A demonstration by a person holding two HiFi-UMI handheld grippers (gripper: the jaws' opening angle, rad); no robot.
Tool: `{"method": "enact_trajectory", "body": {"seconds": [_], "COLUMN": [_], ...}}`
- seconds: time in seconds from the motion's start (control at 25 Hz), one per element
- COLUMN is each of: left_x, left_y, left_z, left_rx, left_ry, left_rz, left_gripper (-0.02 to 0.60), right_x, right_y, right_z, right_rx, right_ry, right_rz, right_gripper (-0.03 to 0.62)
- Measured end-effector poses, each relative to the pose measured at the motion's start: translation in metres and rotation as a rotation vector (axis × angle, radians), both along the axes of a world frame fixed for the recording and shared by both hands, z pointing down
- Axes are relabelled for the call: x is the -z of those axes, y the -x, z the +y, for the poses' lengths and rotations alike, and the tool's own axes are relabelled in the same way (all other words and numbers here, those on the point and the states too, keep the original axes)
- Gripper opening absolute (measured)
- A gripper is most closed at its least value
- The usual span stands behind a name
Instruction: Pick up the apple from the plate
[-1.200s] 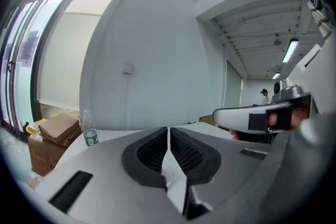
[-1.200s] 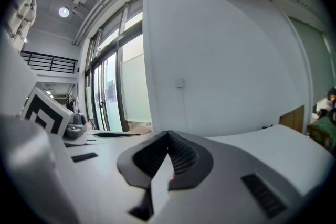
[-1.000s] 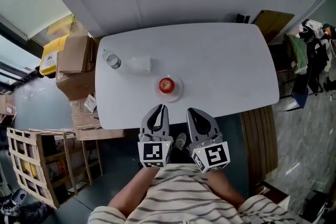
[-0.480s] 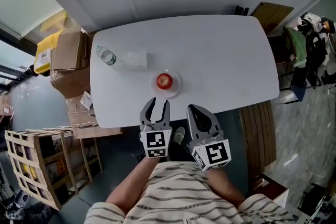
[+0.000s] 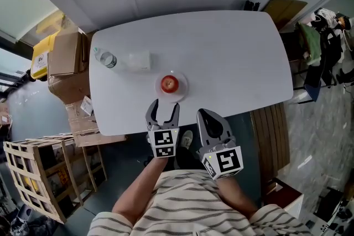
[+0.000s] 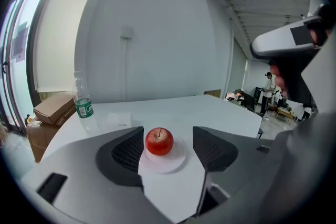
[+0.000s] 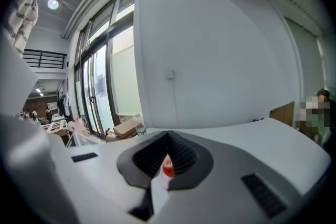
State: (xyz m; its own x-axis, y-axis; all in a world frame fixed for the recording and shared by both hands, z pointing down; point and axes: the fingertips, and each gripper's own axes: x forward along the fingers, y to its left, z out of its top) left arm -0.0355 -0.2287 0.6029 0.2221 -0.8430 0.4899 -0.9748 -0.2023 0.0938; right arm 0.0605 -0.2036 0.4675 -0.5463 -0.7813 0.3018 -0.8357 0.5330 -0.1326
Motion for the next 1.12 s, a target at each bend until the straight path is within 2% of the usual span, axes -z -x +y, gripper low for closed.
{"method": "enact_trajectory", "body": {"seconds": [0.16, 0.36, 0.6, 0.8, 1.12], "left_x": [-0.009, -0.028, -0.056, -0.067, -0.09], "left_y": [-0.001, -0.001, 0.002, 0.002, 0.0], "left_z": [-0.006, -0.017, -0.029, -0.04, -0.053], "left_rx": [0.006, -0.002, -0.013, -0.049, -0.091], "left_ry": [0.004, 0.004, 0.02, -0.017, -0.017], "left_rz": [0.01, -0.018, -0.064, -0.118, -0.131], "left_gripper": [0.299, 0.326, 0.336, 0.336, 0.337], "right_x": [-0.004, -0.008, -0.013, -0.012, -0.012], "right_y": [-0.005, -0.007, -0.01, -0.013, -0.019], "right_z": [-0.002, -0.005, -0.005, -0.005, -0.01], "right_rx": [-0.013, -0.018, -0.024, -0.038, -0.053], "right_ry": [0.01, 0.018, 0.03, 0.015, 0.009], "right_rz": [0.003, 0.01, 0.017, 0.035, 0.05], "right_gripper": [0.003, 0.003, 0.003, 0.003, 0.003]}}
